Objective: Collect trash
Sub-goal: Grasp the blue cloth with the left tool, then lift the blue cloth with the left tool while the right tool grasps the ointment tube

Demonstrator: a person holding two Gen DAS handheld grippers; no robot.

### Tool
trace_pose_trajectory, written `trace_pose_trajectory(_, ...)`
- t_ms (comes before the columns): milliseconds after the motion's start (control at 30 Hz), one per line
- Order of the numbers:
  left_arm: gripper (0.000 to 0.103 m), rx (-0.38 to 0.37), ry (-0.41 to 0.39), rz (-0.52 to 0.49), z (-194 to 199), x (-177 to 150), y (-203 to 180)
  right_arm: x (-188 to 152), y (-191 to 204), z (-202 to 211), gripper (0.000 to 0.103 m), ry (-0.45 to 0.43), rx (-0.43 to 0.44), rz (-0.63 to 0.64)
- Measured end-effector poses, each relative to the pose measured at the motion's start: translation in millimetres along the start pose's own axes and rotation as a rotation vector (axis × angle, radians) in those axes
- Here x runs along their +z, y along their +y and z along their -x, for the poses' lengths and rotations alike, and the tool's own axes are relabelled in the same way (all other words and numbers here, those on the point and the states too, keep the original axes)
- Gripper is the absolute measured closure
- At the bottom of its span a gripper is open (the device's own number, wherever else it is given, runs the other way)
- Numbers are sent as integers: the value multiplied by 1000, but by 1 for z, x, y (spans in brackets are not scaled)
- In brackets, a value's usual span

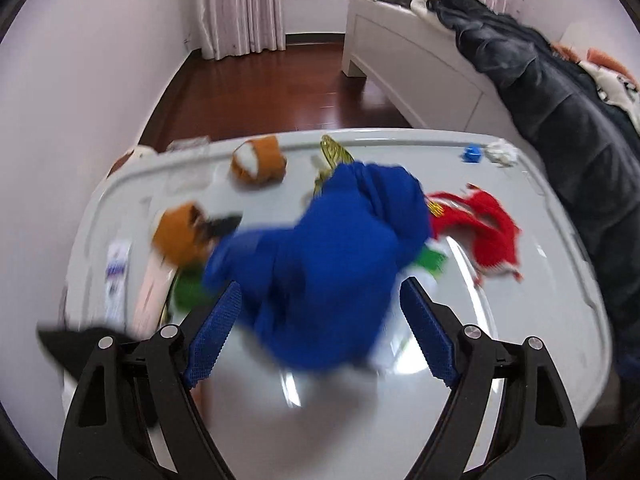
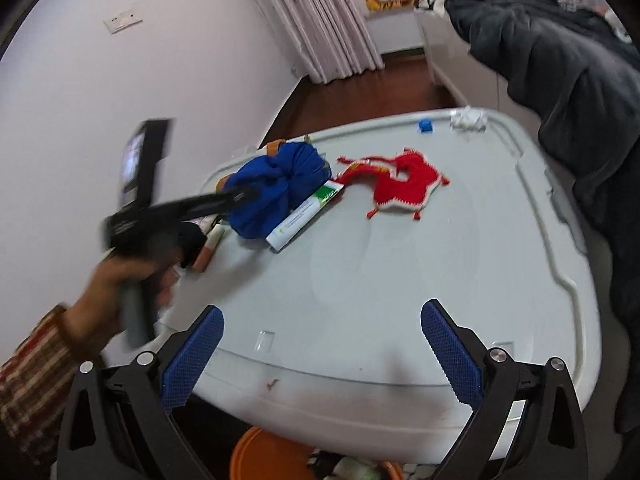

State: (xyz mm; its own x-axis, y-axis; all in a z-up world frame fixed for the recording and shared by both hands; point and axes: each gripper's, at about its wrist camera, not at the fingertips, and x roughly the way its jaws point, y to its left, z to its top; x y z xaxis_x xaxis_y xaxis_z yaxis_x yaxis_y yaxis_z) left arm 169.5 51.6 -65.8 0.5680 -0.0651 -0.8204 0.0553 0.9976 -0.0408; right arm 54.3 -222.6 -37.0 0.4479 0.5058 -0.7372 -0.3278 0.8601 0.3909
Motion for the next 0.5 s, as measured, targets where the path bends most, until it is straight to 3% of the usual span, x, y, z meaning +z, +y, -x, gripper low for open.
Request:
trace_pose_trajectory(167, 24, 44, 14, -80, -41, 20, -13, 0, -5, 2, 5, 11, -24, 3)
trace_pose_trajectory(300, 71, 53, 3, -103, -51, 15, -21, 0, 1, 5, 6, 24, -38, 27)
trace_pose_trajectory(333, 77, 63, -10, -123, -47, 12, -24, -1, 3, 6, 5, 21, -43, 36)
trace_pose_trajectory(500, 83, 48, -42, -88, -17, 5, -18, -1, 5, 4, 5, 12, -67, 56)
